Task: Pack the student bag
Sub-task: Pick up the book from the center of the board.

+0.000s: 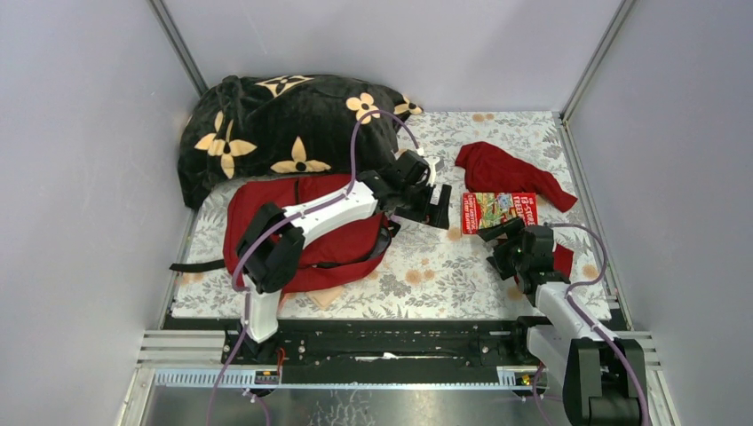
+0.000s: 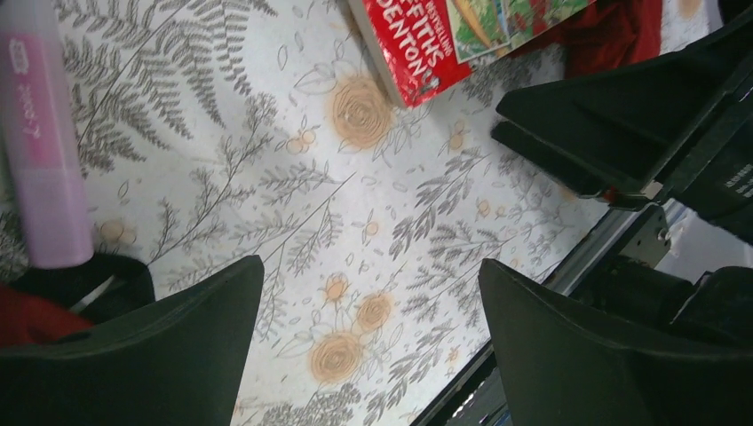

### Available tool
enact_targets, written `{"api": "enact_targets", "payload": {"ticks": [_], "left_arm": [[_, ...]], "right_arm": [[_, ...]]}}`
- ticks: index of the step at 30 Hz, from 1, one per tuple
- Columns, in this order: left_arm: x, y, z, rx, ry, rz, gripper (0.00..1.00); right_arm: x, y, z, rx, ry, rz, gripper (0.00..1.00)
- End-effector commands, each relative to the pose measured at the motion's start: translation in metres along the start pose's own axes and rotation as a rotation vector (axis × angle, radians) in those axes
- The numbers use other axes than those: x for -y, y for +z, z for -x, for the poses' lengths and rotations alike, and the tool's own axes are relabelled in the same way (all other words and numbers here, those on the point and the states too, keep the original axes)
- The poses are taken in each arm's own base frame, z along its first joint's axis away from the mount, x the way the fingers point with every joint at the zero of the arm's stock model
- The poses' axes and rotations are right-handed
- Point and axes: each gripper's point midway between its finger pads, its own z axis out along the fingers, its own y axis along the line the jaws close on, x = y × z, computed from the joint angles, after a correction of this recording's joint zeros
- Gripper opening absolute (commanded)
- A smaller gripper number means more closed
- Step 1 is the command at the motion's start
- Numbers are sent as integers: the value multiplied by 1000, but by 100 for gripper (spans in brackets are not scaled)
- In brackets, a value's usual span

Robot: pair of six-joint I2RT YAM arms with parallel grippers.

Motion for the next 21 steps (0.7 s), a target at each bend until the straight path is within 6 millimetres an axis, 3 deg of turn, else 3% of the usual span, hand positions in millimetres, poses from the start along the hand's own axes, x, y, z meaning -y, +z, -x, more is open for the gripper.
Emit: {"api": "enact_targets", "payload": {"ticks": [1, 6, 10, 14, 17, 21], "left_arm": [[26, 3, 30, 93, 4, -92, 99], [23, 7, 23, 82, -11, -94, 99], [20, 7, 15, 71, -27, -92, 99], [12, 5, 7, 68, -25, -63, 99], [7, 4, 4, 60, -18, -40, 99], [3, -2, 5, 70, -12, -16, 99]], "right_arm": [[-16, 13, 41, 215, 131, 76, 100], [0, 32, 53, 287, 196, 36, 100], [3, 49, 50, 295, 227, 23, 99], [4, 59, 54, 310, 227, 15, 92], [1, 61, 57, 320, 226, 23, 71], [-7, 57, 57, 312, 199, 42, 25]]}}
